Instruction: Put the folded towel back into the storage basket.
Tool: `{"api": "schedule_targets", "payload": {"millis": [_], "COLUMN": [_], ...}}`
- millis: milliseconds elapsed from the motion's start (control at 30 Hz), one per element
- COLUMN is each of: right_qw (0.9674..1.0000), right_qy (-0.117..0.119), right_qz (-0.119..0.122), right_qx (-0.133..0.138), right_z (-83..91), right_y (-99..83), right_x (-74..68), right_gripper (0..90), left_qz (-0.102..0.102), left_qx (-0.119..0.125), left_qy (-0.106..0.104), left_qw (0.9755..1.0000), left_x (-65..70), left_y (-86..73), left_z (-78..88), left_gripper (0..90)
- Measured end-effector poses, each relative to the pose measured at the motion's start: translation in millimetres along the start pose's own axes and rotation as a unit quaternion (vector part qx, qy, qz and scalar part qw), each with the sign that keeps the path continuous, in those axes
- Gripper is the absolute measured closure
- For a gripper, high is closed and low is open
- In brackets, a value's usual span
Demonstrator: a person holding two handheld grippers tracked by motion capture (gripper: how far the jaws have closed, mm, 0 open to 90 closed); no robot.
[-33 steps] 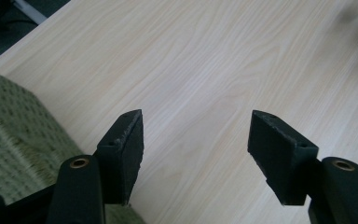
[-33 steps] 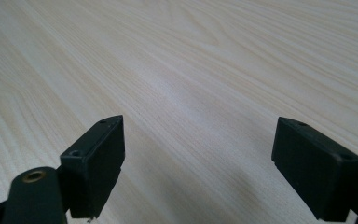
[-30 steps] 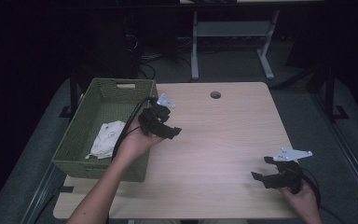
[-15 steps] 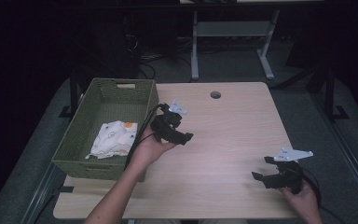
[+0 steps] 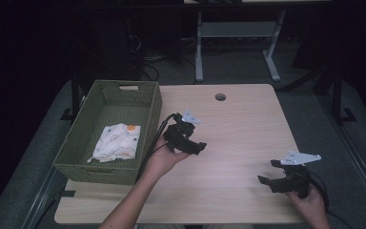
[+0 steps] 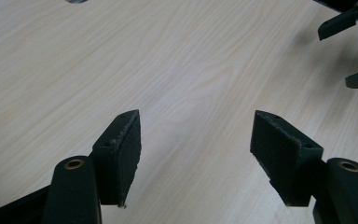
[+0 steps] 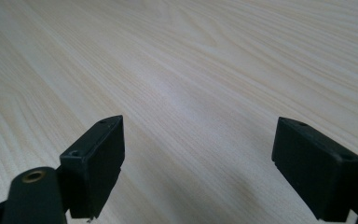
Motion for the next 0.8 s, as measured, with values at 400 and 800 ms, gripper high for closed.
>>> {"api": "schedule_targets", "payload": {"millis": [400, 800], "right_qw": [1.0, 1.0], "right_qy": [0.0, 0.0], "right_qz": [-0.002, 0.001], "right_qx": [-0.002, -0.002], "right_z": [0.3, 0.2], "right_y": [-0.9, -1.0], "right_x": [0.2, -0.5], "right_gripper": [16.6, 16.6], "left_qz": [0.004, 0.011], "left_qx": [0.003, 0.009], "left_qy": [-0.017, -0.023], "left_qw": [0.9998, 0.9996], "left_x": [21.7, 36.9], "left_y": [-4.8, -14.7], "left_z": [-23.8, -39.6], "left_gripper": [32.9, 31.8]}}
Point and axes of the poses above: each handheld gripper's, and its own axes: z roughly backward along the jaws, y roughly out of its top, x roughly to its right, the point moved 10 cm from there along -z, roughly forward along the jaws, and after that the axes turned 5 degrees about -z, right-handed, at the moved point
